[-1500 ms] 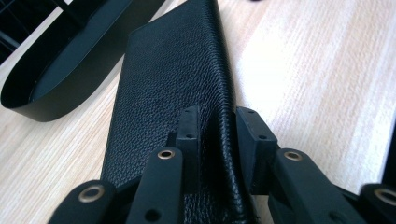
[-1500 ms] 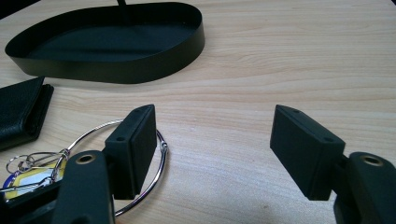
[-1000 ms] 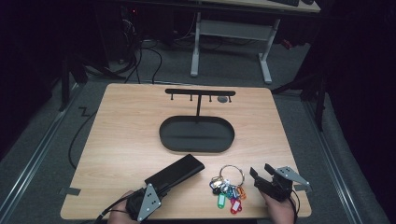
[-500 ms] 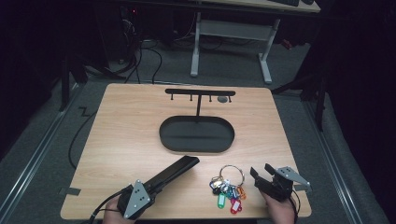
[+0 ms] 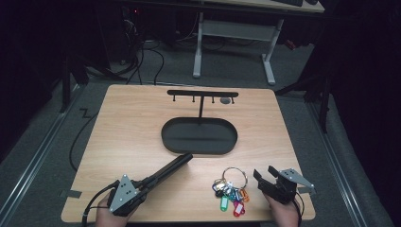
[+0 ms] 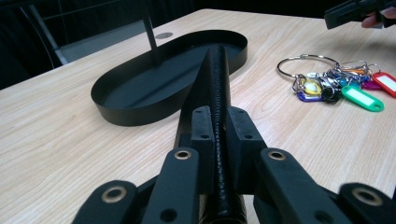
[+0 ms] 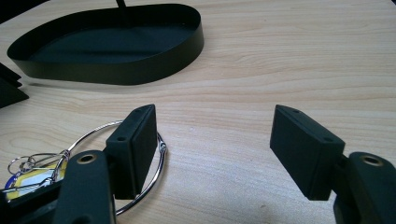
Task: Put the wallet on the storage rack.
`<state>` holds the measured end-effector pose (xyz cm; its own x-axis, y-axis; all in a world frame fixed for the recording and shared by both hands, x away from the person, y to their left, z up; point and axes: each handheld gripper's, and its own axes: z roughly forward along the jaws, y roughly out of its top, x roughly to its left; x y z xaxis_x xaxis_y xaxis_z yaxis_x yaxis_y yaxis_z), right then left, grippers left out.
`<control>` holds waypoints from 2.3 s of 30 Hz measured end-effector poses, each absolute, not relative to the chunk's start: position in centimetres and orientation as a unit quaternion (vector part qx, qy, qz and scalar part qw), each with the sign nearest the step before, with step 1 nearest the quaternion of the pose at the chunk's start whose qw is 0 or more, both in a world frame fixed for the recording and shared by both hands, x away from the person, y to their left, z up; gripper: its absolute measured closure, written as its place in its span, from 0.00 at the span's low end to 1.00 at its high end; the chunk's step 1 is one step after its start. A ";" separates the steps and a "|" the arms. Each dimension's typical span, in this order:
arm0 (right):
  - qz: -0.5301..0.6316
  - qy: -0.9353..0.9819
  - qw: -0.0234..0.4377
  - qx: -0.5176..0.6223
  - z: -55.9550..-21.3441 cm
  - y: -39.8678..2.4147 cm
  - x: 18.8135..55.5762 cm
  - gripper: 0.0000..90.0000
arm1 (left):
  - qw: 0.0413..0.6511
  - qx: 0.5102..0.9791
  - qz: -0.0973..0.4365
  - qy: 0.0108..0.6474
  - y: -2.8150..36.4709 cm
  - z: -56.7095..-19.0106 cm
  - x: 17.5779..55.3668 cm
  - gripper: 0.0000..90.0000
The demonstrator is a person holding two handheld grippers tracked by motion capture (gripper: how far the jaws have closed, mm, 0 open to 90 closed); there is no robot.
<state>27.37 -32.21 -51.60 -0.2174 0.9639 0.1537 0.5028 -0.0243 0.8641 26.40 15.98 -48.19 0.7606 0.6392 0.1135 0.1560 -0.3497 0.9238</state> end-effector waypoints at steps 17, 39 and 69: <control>0.437 0.646 0.264 0.567 -51.6 -32.2 27.4 0.36 | 0.530 0.767 0.214 0.291 17.7 -48.5 27.7 0.91; 0.436 0.649 0.262 0.566 -51.7 -32.2 27.5 0.36 | 0.540 0.749 0.198 0.330 19.9 -49.2 29.1 0.88; 0.437 0.649 0.258 0.566 -51.8 -32.3 27.6 0.36 | 0.473 0.796 0.213 0.311 18.6 -47.9 29.3 0.51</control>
